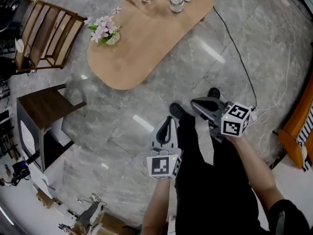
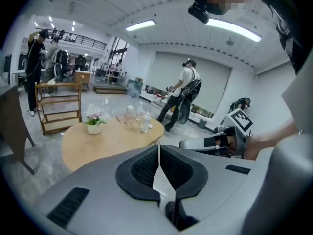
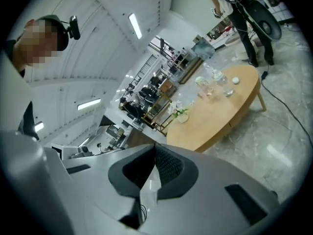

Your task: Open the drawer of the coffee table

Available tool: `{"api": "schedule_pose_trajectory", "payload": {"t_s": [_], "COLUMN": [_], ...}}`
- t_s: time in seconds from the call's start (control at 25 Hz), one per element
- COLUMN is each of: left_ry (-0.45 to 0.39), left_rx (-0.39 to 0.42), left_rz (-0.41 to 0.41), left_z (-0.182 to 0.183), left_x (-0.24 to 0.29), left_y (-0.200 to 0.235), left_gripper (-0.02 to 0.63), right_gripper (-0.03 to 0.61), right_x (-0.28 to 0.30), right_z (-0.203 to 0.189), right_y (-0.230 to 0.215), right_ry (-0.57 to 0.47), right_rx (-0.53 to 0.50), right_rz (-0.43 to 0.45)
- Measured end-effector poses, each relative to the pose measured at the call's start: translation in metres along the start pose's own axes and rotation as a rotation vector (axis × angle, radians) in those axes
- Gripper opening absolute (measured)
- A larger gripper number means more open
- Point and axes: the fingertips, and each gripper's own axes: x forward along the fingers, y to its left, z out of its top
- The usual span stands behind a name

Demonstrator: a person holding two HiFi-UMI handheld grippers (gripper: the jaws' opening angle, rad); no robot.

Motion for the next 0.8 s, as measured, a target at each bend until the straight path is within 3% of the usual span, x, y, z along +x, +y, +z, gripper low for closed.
{"api": "schedule_pose_trajectory", "payload": {"t_s": [0.12,0.2,0.36,0.44,0.64,0.8], "left_ry": [0.04,0.059,0.104,0.119,0.131,0.143], "left_rx": [-0.007,-0.017,-0.046,-0.072,-0.142,-0.153], "left_rz": [-0.03,-0.015,-0.006,0.011,0.118,0.154], "left_z": [-0.036,-0.061,-0.115,-0.142,-0.21,-0.254], "left_x": [0.042,0.066,0.123,0.146,0.184,0.214], "left_y": [0.022,0.039,0.063,0.076,0.113,0.137], "left_gripper": [0.011,0.011,0.011,0.011,0.011,0.012], "right_gripper": [0.012,0.012,0.012,0.012,0.012,0.012], "right_x": [0.026,0.042,0.068,0.08,0.117,0.15], "right_z": [-0.019,-0.034,-0.056,-0.071,-0.107,-0.126], "right_y": [-0.055,-0.084,-0.132,-0.162,-0.236,-0.293], "right_ry": [-0.005,-0.009,-0.108,-0.141,-0.152,-0.135], "right_rx": [0.036,0.013,0.051,0.027,0.081,0.117], "right_rz": [-0.054,-0.039,0.172,0.209,0.23,0.194]}}
